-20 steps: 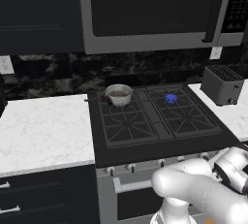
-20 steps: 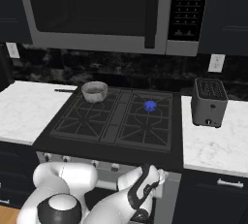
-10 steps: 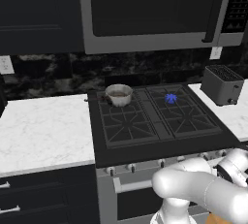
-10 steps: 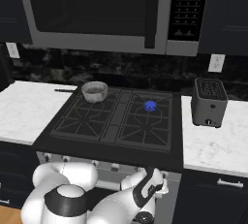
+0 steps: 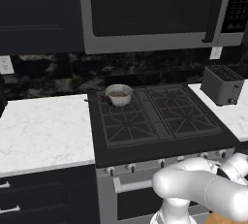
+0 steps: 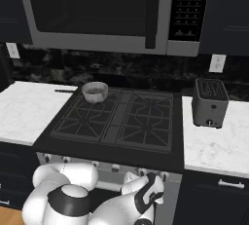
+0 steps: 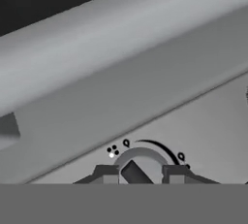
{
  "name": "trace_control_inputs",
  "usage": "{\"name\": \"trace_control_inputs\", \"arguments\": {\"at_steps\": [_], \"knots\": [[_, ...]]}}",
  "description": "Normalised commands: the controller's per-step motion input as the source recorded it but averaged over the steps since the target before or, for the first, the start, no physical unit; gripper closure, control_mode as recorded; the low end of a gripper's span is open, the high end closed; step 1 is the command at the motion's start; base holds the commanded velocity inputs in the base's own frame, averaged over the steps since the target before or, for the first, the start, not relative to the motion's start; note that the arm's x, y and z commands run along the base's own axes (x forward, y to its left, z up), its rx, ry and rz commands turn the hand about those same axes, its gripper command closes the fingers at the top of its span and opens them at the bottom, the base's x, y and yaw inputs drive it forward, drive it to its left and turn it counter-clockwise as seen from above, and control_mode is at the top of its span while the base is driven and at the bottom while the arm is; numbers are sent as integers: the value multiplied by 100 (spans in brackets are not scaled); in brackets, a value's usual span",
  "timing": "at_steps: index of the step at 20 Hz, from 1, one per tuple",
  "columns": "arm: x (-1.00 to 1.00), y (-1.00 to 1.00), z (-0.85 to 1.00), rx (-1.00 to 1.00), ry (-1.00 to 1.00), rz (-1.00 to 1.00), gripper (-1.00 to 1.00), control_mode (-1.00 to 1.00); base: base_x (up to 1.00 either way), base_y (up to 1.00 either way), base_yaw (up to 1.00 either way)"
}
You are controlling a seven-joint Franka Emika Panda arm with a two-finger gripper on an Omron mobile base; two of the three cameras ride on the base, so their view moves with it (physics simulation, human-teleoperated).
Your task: Turn off the rear right burner of the stove.
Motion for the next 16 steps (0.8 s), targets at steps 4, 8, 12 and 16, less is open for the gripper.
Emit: {"name": "trace_control_inputs", "arguments": {"at_steps": [4, 8, 12, 16], "knots": [[47, 6, 56, 18, 9, -25, 100, -100, 0, 0, 0], [5, -5, 23, 23, 14, -12, 100, -100, 0, 0, 0], [0, 0, 0, 0, 0, 0, 100, -100, 0, 0, 0], [0, 0, 0, 0, 0, 0, 100, -100, 0, 0, 0]]}}
